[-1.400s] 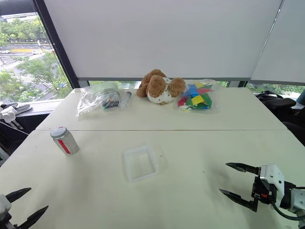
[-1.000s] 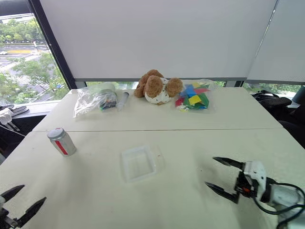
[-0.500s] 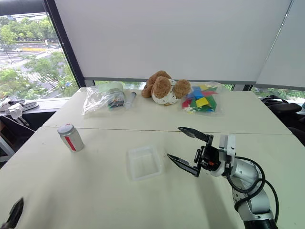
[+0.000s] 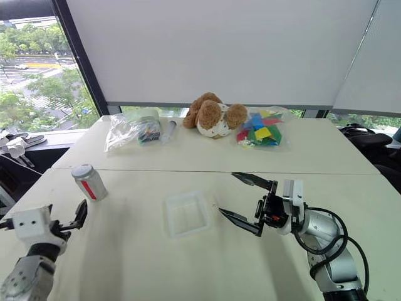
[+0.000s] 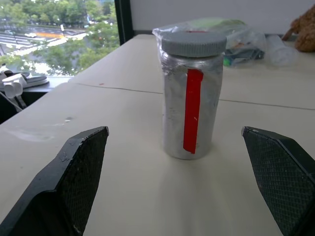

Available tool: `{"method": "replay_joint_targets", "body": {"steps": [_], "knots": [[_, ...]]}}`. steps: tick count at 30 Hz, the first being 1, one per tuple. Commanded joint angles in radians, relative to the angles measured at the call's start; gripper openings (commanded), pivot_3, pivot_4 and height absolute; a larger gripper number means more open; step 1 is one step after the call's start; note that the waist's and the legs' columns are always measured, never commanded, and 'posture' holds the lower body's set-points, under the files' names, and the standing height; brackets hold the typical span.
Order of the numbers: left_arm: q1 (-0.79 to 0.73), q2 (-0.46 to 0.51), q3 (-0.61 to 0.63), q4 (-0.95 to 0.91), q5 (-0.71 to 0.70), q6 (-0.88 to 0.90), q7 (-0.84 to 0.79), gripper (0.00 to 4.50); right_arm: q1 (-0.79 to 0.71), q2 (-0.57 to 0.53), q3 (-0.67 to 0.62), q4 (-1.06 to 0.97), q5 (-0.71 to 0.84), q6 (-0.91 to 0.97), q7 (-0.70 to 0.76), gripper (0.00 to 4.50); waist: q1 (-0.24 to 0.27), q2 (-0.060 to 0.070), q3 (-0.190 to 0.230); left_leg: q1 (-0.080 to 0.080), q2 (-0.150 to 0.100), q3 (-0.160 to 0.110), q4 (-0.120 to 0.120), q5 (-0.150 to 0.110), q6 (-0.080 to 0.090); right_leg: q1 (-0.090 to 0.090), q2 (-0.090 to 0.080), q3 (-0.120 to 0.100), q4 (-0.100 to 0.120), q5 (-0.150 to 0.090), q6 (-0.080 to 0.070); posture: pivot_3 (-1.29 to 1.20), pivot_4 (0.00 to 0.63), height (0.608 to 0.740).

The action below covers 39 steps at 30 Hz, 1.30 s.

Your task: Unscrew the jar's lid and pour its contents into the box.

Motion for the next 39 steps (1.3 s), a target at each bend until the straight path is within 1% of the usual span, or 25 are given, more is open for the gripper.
{"method": "replay_joint_targets", "body": {"steps": [1,4,8,13,20,26,27,28,31,33,35,36,37,39], "knots": [[-0.074,0.055,-0.008,0.072,0.015,0.0,-0.035,4.48,0.012,-0.009,-0.026,-0.011,0.002,-0.021,0.006,4.5,0.001,0.0,0.0,0.0,0.0,0.0,0.0,0.0,0.0,0.0,0.0,0.0,0.0,0.0,0.0,0.0,0.15,0.74],[-0.135,0.078,-0.011,0.134,0.012,-0.012,-0.054,4.48,0.035,-0.004,-0.03,-0.003,-0.002,-0.043,0.014,4.5,0.0,0.0,0.0,0.0,0.0,0.0,0.0,0.0,0.0,0.0,0.0,0.0,0.0,0.001,0.001,0.0,0.15,0.74],[-0.187,0.09,-0.029,0.203,0.045,-0.044,-0.062,4.48,0.064,0.006,-0.028,0.004,-0.009,-0.075,0.02,4.5,-0.002,0.0,0.0,0.0,0.0,0.0,-0.001,0.0,0.0,-0.001,0.0,0.0,0.0,0.001,0.002,0.0,0.15,0.74],[-0.259,0.075,-0.038,0.297,0.056,-0.083,-0.057,4.48,0.084,0.016,-0.024,0.004,-0.017,-0.103,0.012,4.5,0.0,0.0,0.0,0.0,0.0,0.0,0.0,0.001,-0.001,-0.001,0.0,0.001,0.0,0.001,0.002,0.0,0.15,0.74],[-0.42,0.086,-0.058,0.511,0.088,-0.166,-0.049,4.48,0.104,0.016,-0.024,-0.006,-0.02,-0.116,0.003,4.5,0.0,0.0,0.0,0.0,0.0,0.0,0.0,0.001,-0.002,-0.001,0.0,0.001,0.0,0.002,0.003,0.0,0.15,0.74],[-0.493,0.102,-0.064,0.644,0.106,-0.22,-0.07,4.48,0.099,0.014,-0.023,-0.005,-0.021,-0.115,-0.006,4.5,-0.004,0.0,0.0,0.0,0.0,0.001,-0.001,0.001,-0.002,-0.001,0.0,0.001,0.001,0.004,0.006,0.0,0.15,0.74],[-0.502,0.104,-0.064,0.66,0.108,-0.228,-0.074,3.95,0.097,0.014,-0.023,-0.004,-0.022,-0.115,-0.008,4.5,-0.003,0.0,0.0,0.0,0.0,0.001,-0.001,0.001,-0.002,-0.001,0.0,0.001,0.001,0.004,0.006,0.0,0.15,0.74],[-0.508,0.107,-0.065,0.672,0.11,-0.235,-0.076,3.65,0.095,0.014,-0.022,-0.003,-0.023,-0.114,-0.011,4.5,-0.003,0.0,0.0,0.0,0.0,0.001,0.0,0.001,-0.002,-0.001,0.0,0.001,0.001,0.004,0.006,0.0,0.15,0.74],[-0.509,0.114,-0.07,0.681,0.115,-0.252,-0.083,2.23,0.093,0.015,-0.021,-0.003,-0.025,-0.11,-0.019,4.5,-0.001,0.0,0.0,0.0,0.0,0.001,0.0,0.001,-0.002,-0.001,0.0,0.001,0.001,0.004,0.006,0.0,0.15,0.74],[-0.5,0.114,-0.066,0.665,0.101,-0.263,-0.103,2.17,0.094,0.015,-0.02,-0.004,-0.026,-0.108,-0.024,4.5,-0.001,0.0,0.0,0.0,0.0,0.001,0.0,0.001,-0.002,-0.001,0.0,0.001,0.001,0.004,0.006,0.0,0.15,0.74],[-0.486,0.117,-0.052,0.618,0.048,-0.275,-0.171,2.17,0.101,0.012,-0.022,-0.009,-0.027,-0.108,-0.027,4.5,-0.001,0.0,0.0,0.0,0.0,0.001,0.0,0.001,-0.002,-0.001,0.0,0.001,0.001,0.004,0.006,0.0,0.15,0.74],[-0.48,0.123,-0.047,0.586,0.013,-0.278,-0.222,2.17,0.104,0.009,-0.025,-0.011,-0.026,-0.106,-0.029,4.5,-0.002,0.0,0.0,0.0,0.0,0.001,0.0,0.001,-0.002,-0.001,0.0,0.001,0.001,0.004,0.006,0.0,0.15,0.74],[-0.47,0.135,-0.046,0.527,-0.054,-0.248,-0.306,2.17,0.106,0.003,-0.029,-0.019,-0.022,-0.095,-0.034,4.5,-0.003,0.0,0.0,0.0,0.0,0.001,0.0,0.001,-0.002,-0.002,0.0,0.001,0.001,0.004,0.006,0.0,0.15,0.74],[-0.446,0.179,-0.057,0.393,-0.196,-0.145,-0.475,2.17,0.101,-0.015,-0.033,-0.05,-0.005,-0.048,-0.051,4.5,-0.005,-0.001,0.0,-0.001,0.0,0.001,0.0,0.001,-0.002,-0.002,0.0,0.001,0.002,0.004,0.006,0.0,0.15,0.74]]}}
